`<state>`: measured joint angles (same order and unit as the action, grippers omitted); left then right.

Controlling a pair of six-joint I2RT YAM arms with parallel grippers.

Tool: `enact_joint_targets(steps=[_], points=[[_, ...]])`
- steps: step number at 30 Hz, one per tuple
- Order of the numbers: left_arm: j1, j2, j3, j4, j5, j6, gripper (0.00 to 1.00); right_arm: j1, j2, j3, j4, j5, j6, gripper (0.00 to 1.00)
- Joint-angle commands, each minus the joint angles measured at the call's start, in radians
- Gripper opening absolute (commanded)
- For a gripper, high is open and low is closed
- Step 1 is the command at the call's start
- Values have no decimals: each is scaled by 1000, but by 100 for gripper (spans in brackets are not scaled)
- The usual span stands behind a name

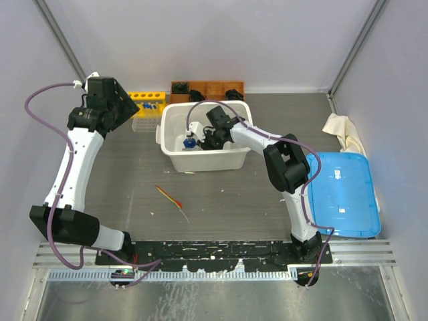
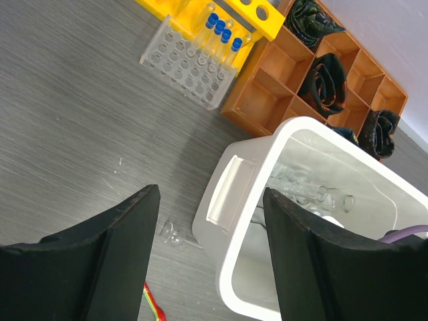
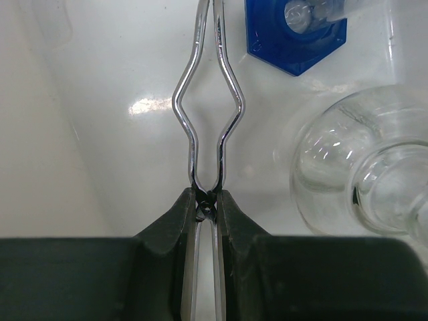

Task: Organize the chemistry lab equipment
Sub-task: Place the chemistry item in the storage box.

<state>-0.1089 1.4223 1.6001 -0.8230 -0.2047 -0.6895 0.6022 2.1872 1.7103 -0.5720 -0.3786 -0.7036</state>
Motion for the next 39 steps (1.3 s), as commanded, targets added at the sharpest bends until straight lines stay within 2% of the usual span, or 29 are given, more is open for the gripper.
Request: enact_joint_targets(steps=[1, 14, 20, 25, 33, 39], points=[[6, -29, 6, 14, 8, 18, 65, 7, 0, -2, 43, -1, 13, 5], [6, -37, 3, 16, 8, 18, 65, 19, 21, -26, 49, 19, 16, 6], [6, -38, -2, 15, 12, 16, 65, 21, 14, -26, 52, 24, 21, 11], [6, -42, -6, 16, 14, 12, 65, 21, -4, -25, 56, 25, 31, 24], [7, -50, -19, 20, 22, 7, 65, 21, -33, -15, 57, 29, 50, 39], [6, -57, -36, 24, 27, 4, 65, 19, -65, -18, 57, 35, 63, 44]])
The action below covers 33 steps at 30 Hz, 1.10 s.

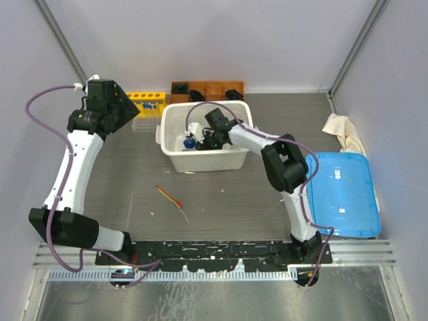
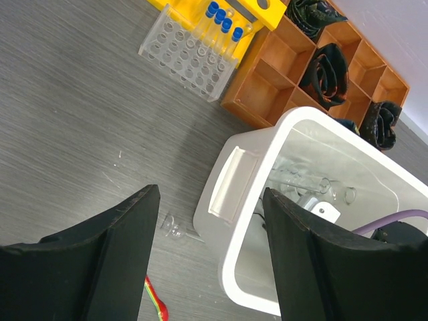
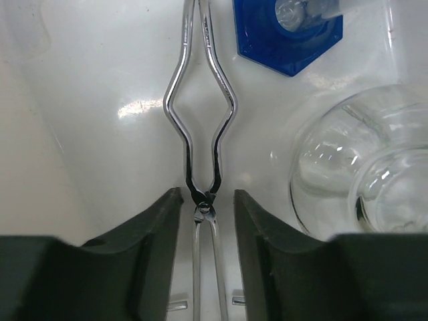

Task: Organize the chemistry lab equipment
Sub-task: Place the chemistry item in the storage box.

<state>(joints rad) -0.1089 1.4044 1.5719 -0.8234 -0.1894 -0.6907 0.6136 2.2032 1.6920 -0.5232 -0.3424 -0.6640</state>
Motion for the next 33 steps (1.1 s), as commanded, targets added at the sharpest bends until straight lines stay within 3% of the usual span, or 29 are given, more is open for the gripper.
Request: enact_joint_targets(steps=[1, 15, 24, 33], points=[[7, -40, -10, 26, 14, 5, 65, 8, -87, 1, 8, 0, 27, 50], [5, -39, -28, 16, 31, -3, 65, 8, -179, -7, -48, 10, 35, 55], [7, -49, -60, 9, 42, -1, 65, -2, -310, -2, -44, 156, 55, 55], [6, -102, -194, 55, 108, -57, 65, -14, -531, -53, 47, 312, 122, 55]])
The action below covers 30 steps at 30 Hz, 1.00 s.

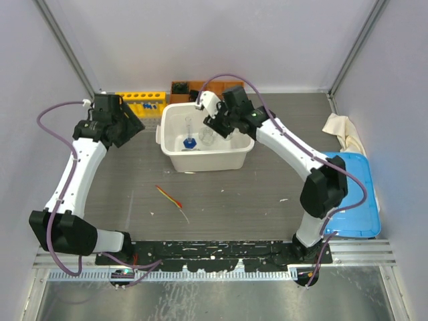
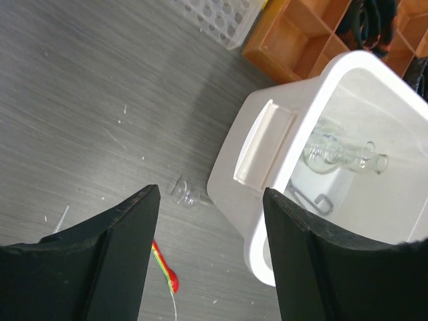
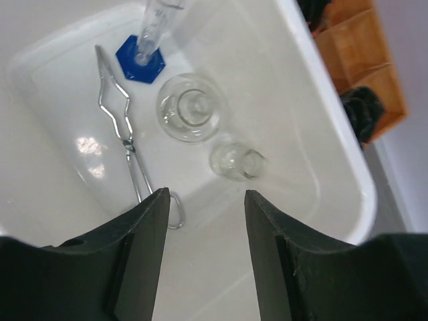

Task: Organize the chemistry lab equipment
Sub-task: Place the chemistry item in the storage box.

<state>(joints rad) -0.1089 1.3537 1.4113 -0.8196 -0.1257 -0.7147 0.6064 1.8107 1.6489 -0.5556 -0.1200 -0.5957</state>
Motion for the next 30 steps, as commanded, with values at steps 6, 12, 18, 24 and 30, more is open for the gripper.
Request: enact_joint_targets(steps=[6, 12, 18, 24, 30], points=[[6, -74, -120, 41, 102, -76, 64, -8, -281, -90, 133, 120, 139, 55], [6, -117, -246, 87, 162, -145, 57, -11, -434, -235, 267, 160, 192, 55], [5, -54, -345, 154, 241, -195, 47, -12, -526, -303, 306, 164, 252, 55], [5, -5, -397, 232, 265, -232, 42, -11, -582, -367, 319, 190, 262, 55], [4, 67, -423, 287, 293, -231, 42, -13, -612, -402, 321, 209, 280, 56]])
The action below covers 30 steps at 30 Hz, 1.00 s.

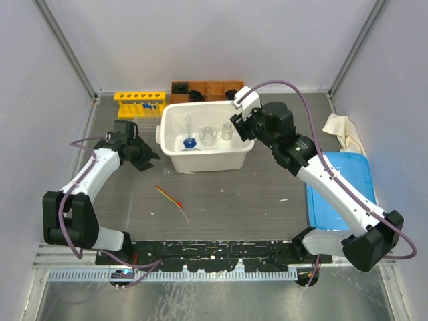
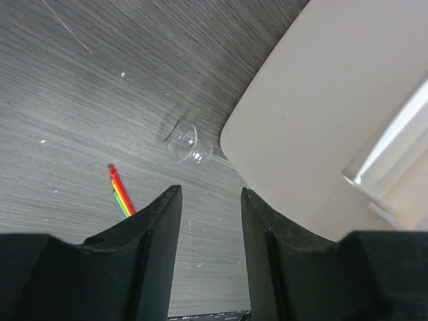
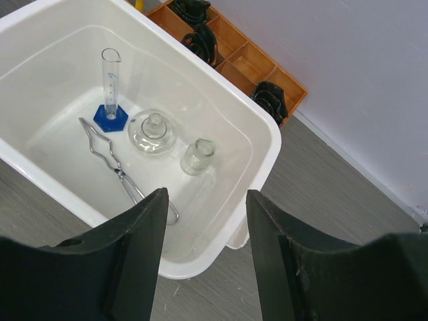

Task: Organize the chemistry lab equipment
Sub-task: Pick up the chemistry item at the center of the board.

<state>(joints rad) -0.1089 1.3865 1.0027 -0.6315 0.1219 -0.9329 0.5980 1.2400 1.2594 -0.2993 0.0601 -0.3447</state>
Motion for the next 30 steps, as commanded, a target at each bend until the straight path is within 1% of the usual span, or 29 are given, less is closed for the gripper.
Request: enact_joint_targets(steps=[1, 6, 12, 30], points=[[4, 49, -18, 114, 56, -15, 42, -4, -42, -15, 64, 28, 31, 56], [3, 113, -27, 146, 78, -4, 39, -4, -54, -27, 57, 39, 41, 57], [3, 140, -29, 157, 92, 10, 30, -6, -54, -39, 55, 55, 40, 58], [-3, 180, -63, 161, 105, 34, 28, -7, -36, -46, 54, 44, 46, 59]])
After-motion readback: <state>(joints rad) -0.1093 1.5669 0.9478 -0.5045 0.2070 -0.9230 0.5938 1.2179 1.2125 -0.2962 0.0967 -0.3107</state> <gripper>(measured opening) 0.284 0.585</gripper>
